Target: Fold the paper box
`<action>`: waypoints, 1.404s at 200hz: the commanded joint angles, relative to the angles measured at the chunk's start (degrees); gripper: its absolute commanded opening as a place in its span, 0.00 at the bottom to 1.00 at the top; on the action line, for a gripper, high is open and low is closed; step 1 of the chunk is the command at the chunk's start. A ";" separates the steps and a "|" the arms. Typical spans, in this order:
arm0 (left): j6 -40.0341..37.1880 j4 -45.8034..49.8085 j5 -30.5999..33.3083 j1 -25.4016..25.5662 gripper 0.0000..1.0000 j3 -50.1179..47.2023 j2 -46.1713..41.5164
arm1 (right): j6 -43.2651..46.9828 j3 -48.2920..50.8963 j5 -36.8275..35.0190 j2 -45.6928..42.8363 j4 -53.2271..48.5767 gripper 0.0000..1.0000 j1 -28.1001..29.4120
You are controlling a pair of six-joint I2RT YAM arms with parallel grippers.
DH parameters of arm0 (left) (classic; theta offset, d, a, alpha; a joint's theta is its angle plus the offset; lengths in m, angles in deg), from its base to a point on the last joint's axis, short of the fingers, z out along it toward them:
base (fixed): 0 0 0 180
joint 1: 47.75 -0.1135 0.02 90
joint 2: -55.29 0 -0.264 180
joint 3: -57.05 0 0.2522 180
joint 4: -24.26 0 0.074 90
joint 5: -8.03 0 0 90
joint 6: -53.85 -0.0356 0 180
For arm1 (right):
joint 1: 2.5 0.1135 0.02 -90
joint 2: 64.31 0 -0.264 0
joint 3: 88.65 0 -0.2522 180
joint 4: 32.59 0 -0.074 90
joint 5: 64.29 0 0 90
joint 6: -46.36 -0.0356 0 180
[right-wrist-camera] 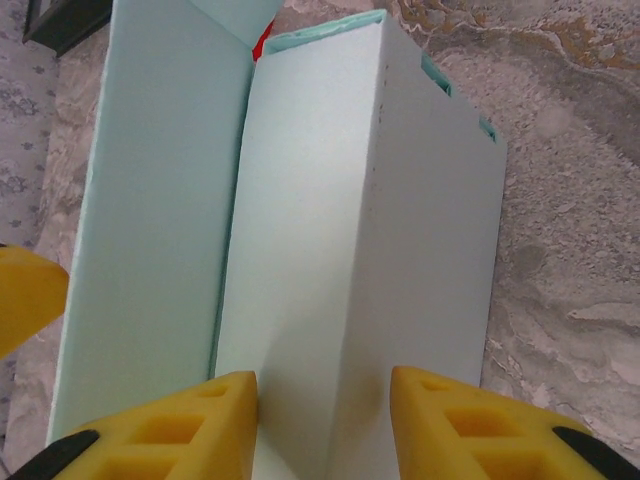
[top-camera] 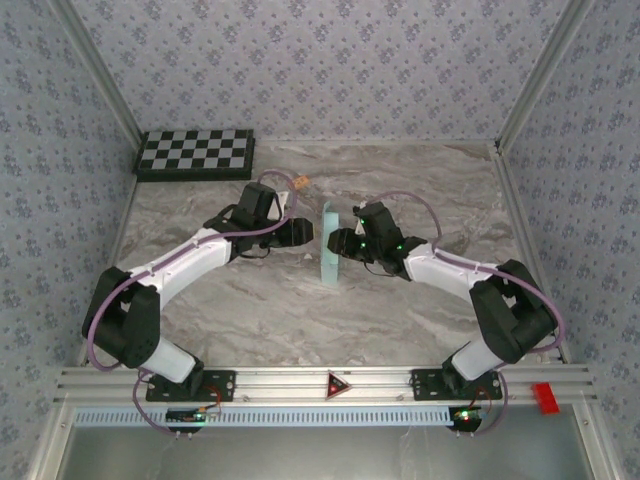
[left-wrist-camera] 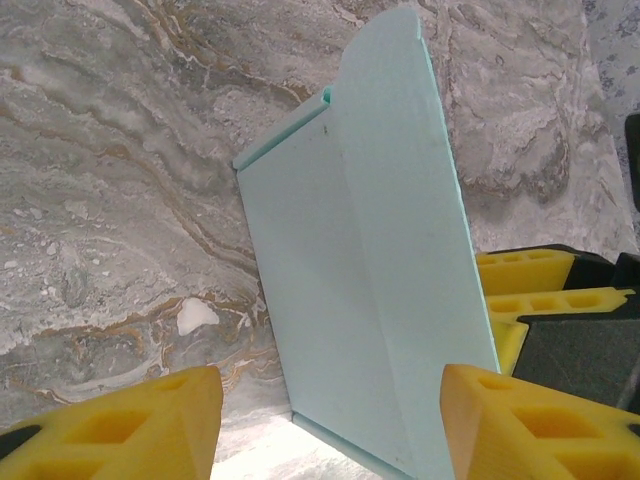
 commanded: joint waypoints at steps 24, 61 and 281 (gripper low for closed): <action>-1.74 1.96 -0.55 0.07 0.59 2.29 -2.52 | 0.87 -1.12 -2.87 -1.08 -5.27 0.42 0.09; -2.37 3.18 -0.47 0.56 0.59 4.53 -2.29 | 2.30 -2.95 -1.24 -4.60 -4.29 0.46 -0.16; -6.48 24.77 27.82 15.81 0.72 30.62 21.81 | 7.86 11.40 -5.01 -31.60 -21.01 0.52 -16.09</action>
